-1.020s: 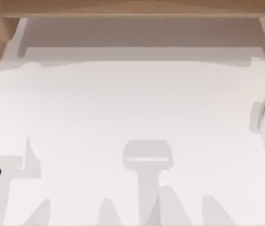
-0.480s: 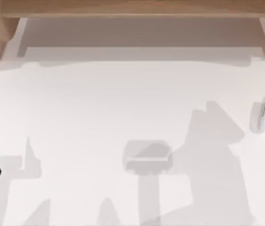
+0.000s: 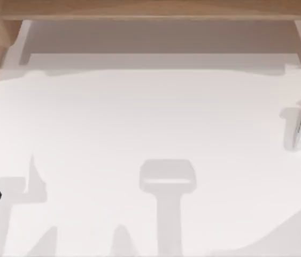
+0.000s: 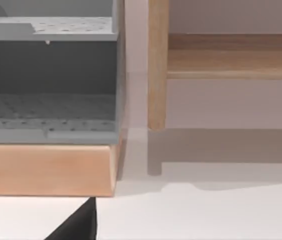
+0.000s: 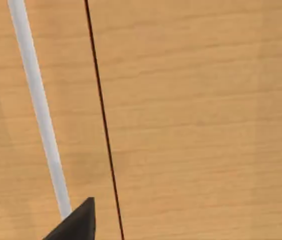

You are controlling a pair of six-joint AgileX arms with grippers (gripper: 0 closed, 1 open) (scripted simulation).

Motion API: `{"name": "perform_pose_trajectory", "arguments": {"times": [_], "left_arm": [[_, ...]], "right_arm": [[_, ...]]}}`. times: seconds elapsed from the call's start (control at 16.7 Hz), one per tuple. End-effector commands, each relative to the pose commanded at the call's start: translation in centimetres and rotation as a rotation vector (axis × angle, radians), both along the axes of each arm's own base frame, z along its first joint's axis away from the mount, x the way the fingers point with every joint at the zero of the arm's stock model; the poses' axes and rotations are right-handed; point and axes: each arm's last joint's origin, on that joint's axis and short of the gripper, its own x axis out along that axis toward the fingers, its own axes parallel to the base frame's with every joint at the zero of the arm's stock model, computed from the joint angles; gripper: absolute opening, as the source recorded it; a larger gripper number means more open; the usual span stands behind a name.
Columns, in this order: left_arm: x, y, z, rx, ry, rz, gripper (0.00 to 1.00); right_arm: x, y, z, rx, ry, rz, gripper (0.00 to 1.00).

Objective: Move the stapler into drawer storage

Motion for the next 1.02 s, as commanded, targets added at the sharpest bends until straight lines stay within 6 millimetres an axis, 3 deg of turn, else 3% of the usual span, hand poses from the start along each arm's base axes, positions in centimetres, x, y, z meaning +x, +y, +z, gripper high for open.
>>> {"name": "perform_pose_trajectory", "arguments": {"times": [0.18,0.3,0.66,1.02], "left_arm": [[0.0,0.0,0.0,0.000,0.000,0.000,1.00],[0.0,0.0,0.0,0.000,0.000,0.000,1.00],[0.0,0.0,0.0,0.000,0.000,0.000,1.00],[0.0,0.0,0.0,0.000,0.000,0.000,1.00]], "right_arm": [[1.0,-0.7,-3.9,-0.069,0.035,0.041,1.00],[1.2,-0.8,-5.1,-0.089,0.045,0.057,1.00],[1.3,-0.6,-5.3,-0.088,0.049,0.062,1.00],[3.5,-0.8,-5.2,-0.091,0.046,0.060,1.00]]}}
